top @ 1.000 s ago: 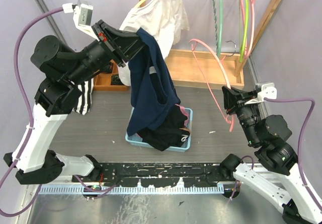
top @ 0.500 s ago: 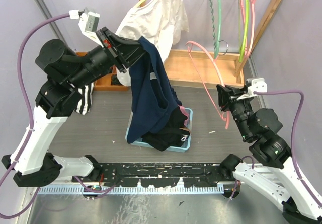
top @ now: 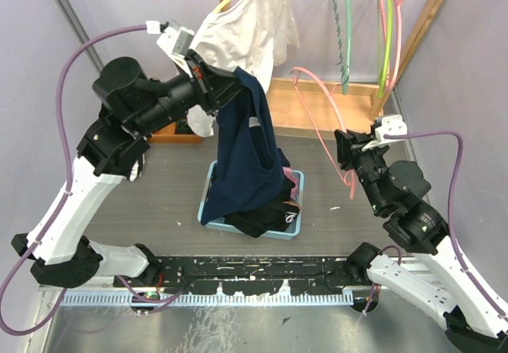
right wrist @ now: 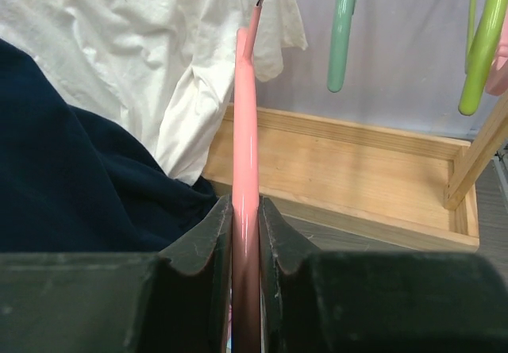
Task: Remove the t-shirt from the hanger
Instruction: Place the T-shirt in the bin.
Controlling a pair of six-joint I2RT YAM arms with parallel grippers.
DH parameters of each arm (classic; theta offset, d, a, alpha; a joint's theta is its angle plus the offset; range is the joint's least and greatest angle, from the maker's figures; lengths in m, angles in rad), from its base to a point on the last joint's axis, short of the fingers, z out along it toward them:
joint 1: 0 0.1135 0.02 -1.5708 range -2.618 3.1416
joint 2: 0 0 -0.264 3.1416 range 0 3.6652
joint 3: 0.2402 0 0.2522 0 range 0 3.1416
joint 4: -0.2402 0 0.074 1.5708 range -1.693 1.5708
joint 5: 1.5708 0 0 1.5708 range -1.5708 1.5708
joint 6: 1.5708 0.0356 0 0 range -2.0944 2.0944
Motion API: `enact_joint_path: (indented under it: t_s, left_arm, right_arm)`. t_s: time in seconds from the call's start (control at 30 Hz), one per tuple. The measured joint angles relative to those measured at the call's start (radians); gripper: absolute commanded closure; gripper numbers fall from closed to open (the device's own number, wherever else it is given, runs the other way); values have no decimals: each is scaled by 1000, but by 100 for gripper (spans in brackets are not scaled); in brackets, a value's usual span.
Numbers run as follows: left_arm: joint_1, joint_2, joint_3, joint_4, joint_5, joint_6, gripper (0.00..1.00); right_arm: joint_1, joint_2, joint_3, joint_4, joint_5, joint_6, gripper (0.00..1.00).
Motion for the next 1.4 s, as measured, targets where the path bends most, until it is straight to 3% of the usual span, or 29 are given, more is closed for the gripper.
enact_joint_path:
  t_s: [0.53, 1.0, 1.27, 1.33, 1.4]
  left_arm:
    - [-5, -119, -470, -2, 46, 14, 100]
    - [-93, -303, -837, -130, 64, -32, 100]
    - [-174, -239, -892, -241, -7, -47, 100]
    - [-201, -217, -892, -269, -49, -47, 94]
    - [-221, -210, -892, -289, -87, -47, 76]
  right_arm:
    - [0, 22, -18, 78, 47, -37, 99]
    - [0, 61, -18, 105, 31, -29, 99]
    - [0, 61, -18, 105, 11, -12, 99]
    - [0, 61, -18, 104, 11, -11, 99]
    - [0, 63, -18, 105, 11, -11, 99]
